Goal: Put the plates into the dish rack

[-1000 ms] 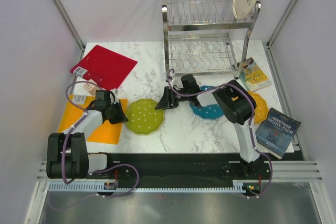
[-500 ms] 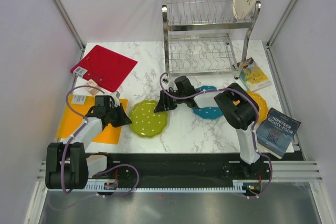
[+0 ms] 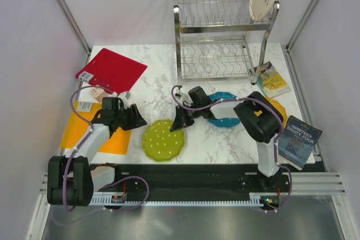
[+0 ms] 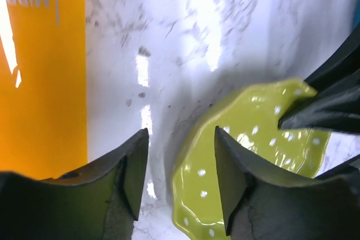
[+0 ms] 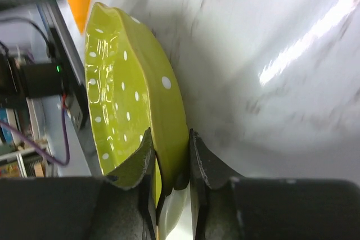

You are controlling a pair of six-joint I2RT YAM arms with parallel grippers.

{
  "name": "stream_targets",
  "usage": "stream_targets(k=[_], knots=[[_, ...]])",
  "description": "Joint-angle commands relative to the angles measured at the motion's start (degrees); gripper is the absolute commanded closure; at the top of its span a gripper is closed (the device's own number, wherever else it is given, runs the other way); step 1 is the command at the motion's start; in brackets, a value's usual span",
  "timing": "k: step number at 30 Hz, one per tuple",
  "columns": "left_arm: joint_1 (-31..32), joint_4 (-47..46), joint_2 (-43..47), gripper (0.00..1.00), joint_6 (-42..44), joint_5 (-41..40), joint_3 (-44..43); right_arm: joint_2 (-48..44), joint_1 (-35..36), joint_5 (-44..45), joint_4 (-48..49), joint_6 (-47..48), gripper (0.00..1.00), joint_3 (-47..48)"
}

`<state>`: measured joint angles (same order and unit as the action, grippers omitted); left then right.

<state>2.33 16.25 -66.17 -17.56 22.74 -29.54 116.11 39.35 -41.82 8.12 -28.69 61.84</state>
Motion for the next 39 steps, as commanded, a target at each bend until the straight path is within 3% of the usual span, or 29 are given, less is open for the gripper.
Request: stream_targets(k=[1, 6, 10, 18, 22, 24, 27, 28, 32, 39], knots=[[-0.04, 0.18, 6.04, 0.41, 3.22, -1.55, -8.77, -9.48, -3.30, -0.88, -17.58, 16.00, 1.00, -2.25], [-0.04, 0.27, 10.80, 0.37, 7.89, -7.44, -17.28, -22.65, -7.62, -1.77, -32.70, 28.23, 1.00, 2.74], [0.04, -0.60, 11.15, 0.36, 11.66, -8.33, -20.73, -30.85, -7.89, 2.09, -49.12, 41.50, 1.00, 18.95], [0.05, -5.96, 10.10, 0.36, 14.49, -8.33, -20.21, -35.43, -7.98, 16.22, -51.37, 41.09, 1.00, 47.20], [0.05, -8.25, 9.05, 0.36, 14.40, -6.31, -19.50, -33.33, -7.98, 24.84, -44.63, 38.27, 1.00, 60.99], [0.05, -9.56, 8.61, 0.36, 14.22, -5.78, -19.33, -32.62, -8.15, 30.28, -40.75, 37.30, 1.00, 63.56], [0.05, -11.32, 7.46, 0.36, 14.40, -6.48, -19.50, -29.82, -9.64, 43.98, -33.63, 37.21, 1.00, 68.83], [0.05, -11.59, 7.29, 0.36, 13.61, -6.66, -19.59, -28.68, -9.82, 52.72, -29.95, 37.65, 1.00, 71.63], [0.22, -12.47, 5.62, 0.36, 10.80, -4.47, -18.63, -25.42, -10.09, 67.54, -15.53, 42.81, 1.00, 70.70], [0.84, -15.90, 5.18, 0.37, 6.76, -4.29, -14.41, -18.56, -10.61, 80.23, 0.04, 52.23, 1.00, 74.12]])
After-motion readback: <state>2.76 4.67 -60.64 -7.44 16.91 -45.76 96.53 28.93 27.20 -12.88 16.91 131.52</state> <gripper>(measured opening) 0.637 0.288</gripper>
